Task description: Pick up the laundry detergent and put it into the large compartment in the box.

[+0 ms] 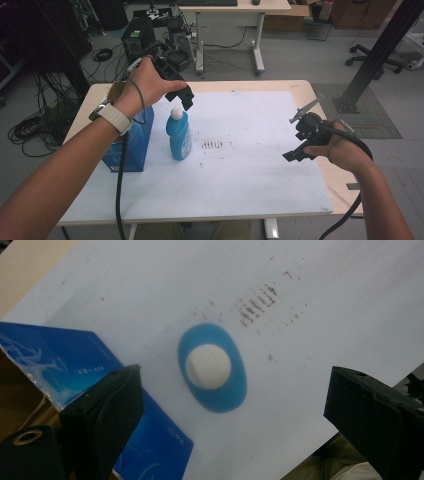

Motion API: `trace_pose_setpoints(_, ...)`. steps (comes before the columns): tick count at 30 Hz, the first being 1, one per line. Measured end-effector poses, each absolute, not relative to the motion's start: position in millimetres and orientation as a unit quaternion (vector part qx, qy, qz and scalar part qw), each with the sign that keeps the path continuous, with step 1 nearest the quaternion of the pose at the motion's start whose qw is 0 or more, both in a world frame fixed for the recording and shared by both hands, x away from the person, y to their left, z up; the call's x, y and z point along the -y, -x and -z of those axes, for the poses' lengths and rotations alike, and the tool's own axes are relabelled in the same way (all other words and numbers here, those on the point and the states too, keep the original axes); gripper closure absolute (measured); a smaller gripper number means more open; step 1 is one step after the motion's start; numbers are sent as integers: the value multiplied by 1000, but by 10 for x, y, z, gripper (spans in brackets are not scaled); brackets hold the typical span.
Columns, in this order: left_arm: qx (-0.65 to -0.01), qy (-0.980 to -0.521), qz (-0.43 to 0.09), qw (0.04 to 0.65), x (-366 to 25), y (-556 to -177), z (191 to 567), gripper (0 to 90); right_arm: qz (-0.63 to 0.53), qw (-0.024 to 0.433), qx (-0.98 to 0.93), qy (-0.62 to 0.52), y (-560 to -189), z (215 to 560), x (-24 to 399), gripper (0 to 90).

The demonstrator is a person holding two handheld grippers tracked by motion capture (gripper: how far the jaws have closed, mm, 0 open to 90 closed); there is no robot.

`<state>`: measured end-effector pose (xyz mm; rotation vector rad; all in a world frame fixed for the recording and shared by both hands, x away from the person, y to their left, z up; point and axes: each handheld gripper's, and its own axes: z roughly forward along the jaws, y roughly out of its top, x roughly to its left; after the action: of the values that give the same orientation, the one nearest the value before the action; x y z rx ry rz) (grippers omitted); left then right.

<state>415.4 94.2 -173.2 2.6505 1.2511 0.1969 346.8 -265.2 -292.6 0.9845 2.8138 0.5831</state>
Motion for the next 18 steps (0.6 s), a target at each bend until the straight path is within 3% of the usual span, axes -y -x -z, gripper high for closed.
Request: trace_pose_setpoints(18,-501,-859,-46,95,-997,-4184,1787,98,-195,51,-929,-311,-3494,2939,2630,113)
